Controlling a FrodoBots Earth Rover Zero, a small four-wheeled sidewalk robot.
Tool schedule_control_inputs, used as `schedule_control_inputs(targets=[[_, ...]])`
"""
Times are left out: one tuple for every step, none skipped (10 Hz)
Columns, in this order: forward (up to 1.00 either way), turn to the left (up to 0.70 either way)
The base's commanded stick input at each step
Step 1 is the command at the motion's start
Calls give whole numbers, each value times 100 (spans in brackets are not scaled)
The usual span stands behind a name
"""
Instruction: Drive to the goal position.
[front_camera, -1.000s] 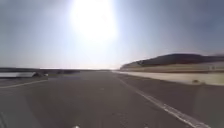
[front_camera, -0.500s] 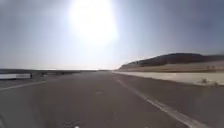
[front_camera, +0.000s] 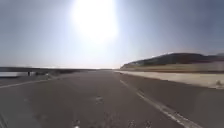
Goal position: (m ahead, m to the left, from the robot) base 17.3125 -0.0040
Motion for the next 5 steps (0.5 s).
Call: schedule_control_inputs(targets=[[100,0],[100,0],[100,0],[100,0],[100,0]])
